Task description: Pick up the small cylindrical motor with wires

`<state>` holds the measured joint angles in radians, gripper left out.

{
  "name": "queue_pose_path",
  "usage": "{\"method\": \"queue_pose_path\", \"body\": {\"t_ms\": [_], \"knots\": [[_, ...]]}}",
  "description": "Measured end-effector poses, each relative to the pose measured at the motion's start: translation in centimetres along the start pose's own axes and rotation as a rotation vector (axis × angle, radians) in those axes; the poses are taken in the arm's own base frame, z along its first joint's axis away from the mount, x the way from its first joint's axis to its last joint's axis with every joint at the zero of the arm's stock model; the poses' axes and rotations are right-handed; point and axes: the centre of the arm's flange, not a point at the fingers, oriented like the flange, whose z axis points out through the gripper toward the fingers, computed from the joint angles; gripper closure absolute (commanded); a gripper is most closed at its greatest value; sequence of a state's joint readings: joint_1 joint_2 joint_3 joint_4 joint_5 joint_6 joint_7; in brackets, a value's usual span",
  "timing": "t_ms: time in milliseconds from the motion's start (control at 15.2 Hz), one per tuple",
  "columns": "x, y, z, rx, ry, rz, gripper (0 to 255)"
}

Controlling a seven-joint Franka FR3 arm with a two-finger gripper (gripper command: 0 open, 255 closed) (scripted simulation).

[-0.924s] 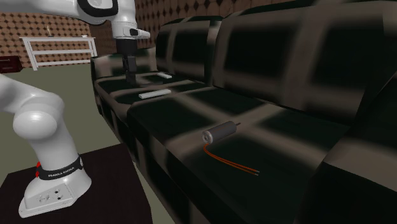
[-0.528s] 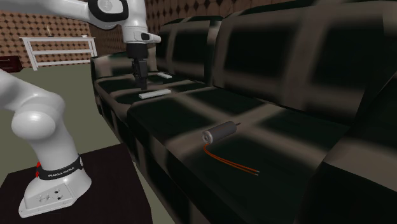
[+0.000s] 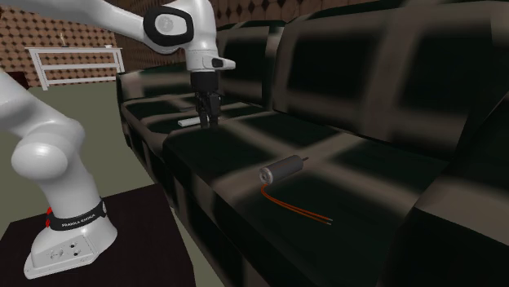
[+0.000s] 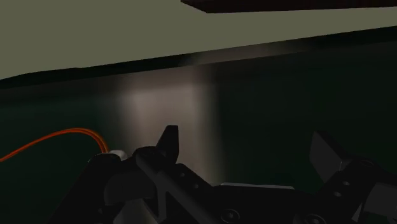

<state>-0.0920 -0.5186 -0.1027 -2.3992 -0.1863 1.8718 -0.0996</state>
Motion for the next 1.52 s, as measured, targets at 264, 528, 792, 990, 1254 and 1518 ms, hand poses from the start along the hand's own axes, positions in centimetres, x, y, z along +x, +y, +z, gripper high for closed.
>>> {"method": "queue_pose_path", "body": {"t_ms": [264, 528, 792, 990, 1254, 1518], "knots": [[2.8, 3.7, 2.1, -0.010, 0.009, -0.002, 0], [6.0, 7.3, 4.1, -0.020, 0.017, -0.003, 0], [8.8, 11.0, 6.1, -0.030, 0.025, -0.004, 0], [11.2, 13.7, 7.2, -0.038, 0.032, -0.005, 0], [12.5, 15.1, 9.3, -0.043, 0.034, -0.006, 0], [12.7, 14.8, 11.4, -0.043, 0.035, -0.007, 0]]}}
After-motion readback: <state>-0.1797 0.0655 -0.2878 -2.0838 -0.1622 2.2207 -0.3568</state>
